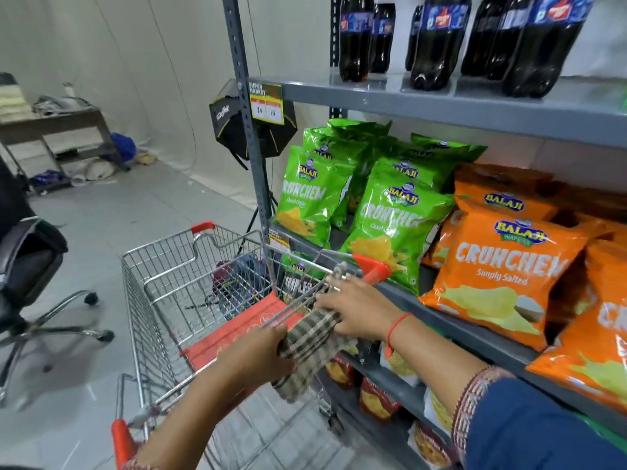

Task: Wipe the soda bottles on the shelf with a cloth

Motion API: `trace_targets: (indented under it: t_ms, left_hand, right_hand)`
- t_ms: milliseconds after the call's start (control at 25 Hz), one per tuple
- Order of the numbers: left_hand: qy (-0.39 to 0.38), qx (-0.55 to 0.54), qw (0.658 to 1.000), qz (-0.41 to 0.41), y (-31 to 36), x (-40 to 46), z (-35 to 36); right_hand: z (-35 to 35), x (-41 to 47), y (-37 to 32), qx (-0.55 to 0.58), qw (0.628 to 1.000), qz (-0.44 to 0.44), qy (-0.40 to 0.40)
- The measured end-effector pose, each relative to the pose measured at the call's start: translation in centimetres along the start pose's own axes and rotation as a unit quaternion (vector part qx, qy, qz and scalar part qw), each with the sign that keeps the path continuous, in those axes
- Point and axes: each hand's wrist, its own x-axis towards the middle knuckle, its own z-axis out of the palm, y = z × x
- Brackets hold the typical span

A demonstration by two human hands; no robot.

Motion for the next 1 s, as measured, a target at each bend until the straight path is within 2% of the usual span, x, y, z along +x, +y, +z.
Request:
trace_targets:
  t_ms: [120,320,440,520,600,640,720,800,880,920,1000]
  left_hand:
    - [-0.016,-0.012,0.999,0.025,-0.4,0.2,-0.7]
    - [-0.027,0.013,0.995,0.092,0.4,1.4,-5.4]
    - [0.04,-0.104,0.983,0.147,3.3,2.8,-8.0]
    - [0.102,-0.197,0.958,0.184,6.3,4.1,-9.7]
    - [0.149,-0.282,0.925,0.207,9.1,5.1,-12.3]
    - [0.17,-0.326,0.906,0.208,10.3,5.7,-13.7]
    - [0.219,-0.384,0.87,0.218,12.2,6.3,-16.6]
    - [0.265,-0.401,0.832,0.278,14.1,6.7,-18.6]
    - [0.281,-0.38,0.811,0.346,15.7,6.7,-19.5]
    - [0.253,-0.366,0.811,0.379,15.9,6.8,-19.6]
    - [0.106,-0.345,0.816,0.452,14.9,7.4,-21.0]
  right_hand:
    - [-1.4,0.4,-0.2,-0.036,0.999,-0.004,-0.018]
    - [-7.1,-0.8,-0.1,-0.059,0.998,-0.011,0.024]
    - [-11.7,-2.6,0.6,-0.101,0.992,0.001,0.081]
    - [-15.0,-4.0,1.2,-0.124,0.982,0.02,0.142]
    - [-17.5,-5.6,2.3,-0.093,0.967,0.06,0.231]
    - [-18.3,-6.5,2.9,-0.056,0.944,0.09,0.313]
    - [-18.9,-7.8,2.5,0.063,0.861,0.146,0.484]
    - [-18.3,-7.3,1.6,0.207,0.804,0.158,0.535]
    - [-17.8,-5.5,1.0,0.281,0.779,0.149,0.54]
    - [-18.1,-4.5,1.2,0.294,0.762,0.145,0.559]
    - [-19.7,-2.8,2.8,0.309,0.716,0.132,0.612]
